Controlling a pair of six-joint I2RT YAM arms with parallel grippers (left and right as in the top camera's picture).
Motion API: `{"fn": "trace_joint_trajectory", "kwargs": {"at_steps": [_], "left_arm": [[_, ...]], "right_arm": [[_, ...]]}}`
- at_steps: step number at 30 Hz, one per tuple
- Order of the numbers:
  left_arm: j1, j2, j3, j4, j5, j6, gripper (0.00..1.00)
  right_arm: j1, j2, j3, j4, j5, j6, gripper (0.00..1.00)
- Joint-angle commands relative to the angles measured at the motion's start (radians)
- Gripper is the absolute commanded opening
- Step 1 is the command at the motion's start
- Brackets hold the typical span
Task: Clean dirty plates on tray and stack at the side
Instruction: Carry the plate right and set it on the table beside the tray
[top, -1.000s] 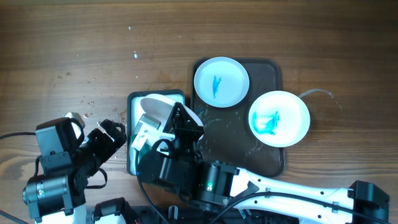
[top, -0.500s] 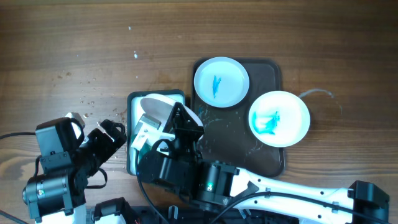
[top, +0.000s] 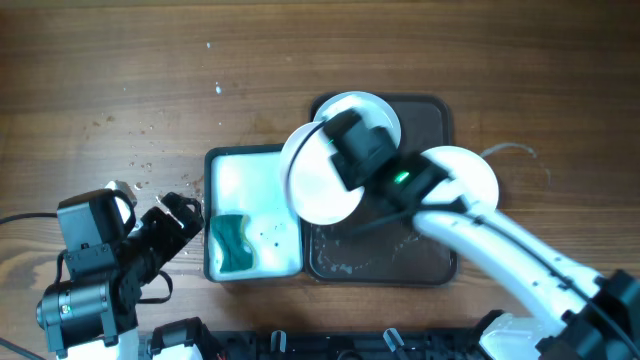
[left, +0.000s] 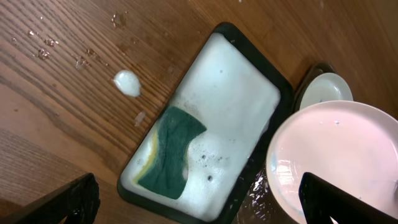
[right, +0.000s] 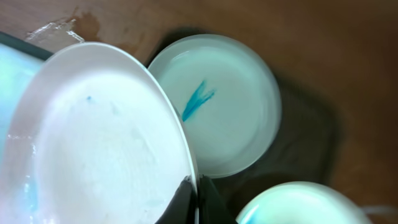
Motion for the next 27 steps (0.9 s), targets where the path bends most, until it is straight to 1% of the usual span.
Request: {"fn": "trace_joint_trajectory", "kwargs": {"at_steps": [1,4,6,8,11,13,16,23,27], "left_arm": [[0.008,0.0,0.018,0.001,0.012,-0.01,1.0],[0.008,0.0,0.018,0.001,0.012,-0.01,1.0],[0.008,0.0,0.018,0.001,0.012,-0.01,1.0],[0.008,0.0,0.018,0.001,0.012,-0.01,1.0],[0.008,0.0,0.018,0.001,0.012,-0.01,1.0],[0.008,0.0,0.018,0.001,0.012,-0.01,1.0],[0.008,0.0,0.018,0.001,0.012,-0.01,1.0],[0.008,0.0,0.018,0.001,0.012,-0.01,1.0],[0.008,0.0,0.018,0.001,0.012,-0.01,1.0]], "right_arm": [[-0.232,-0.09,0.01,-0.063,-0.414,0.175,0.04],[-0.489,-0.089,0.006,-0.19,-0.407,0.221,0.04],[-0.652,-0.076,-0.023,-0.236,-0.404,0.225,0.04],[-0.797,-0.058,-0.075,-0.249,-0.377,0.266,0.04],[-0.968,-0.012,-0.169,-0.216,-0.348,0.266,0.04],[-1.011,0.012,-0.22,-0.195,-0.348,0.265,0.04],[-1.012,0.033,-0.275,-0.163,-0.348,0.261,0.04],[-0.999,0.031,-0.275,-0.172,-0.352,0.261,0.04],[-0.999,-0.013,-0.252,-0.172,-0.399,0.261,0.04]]}}
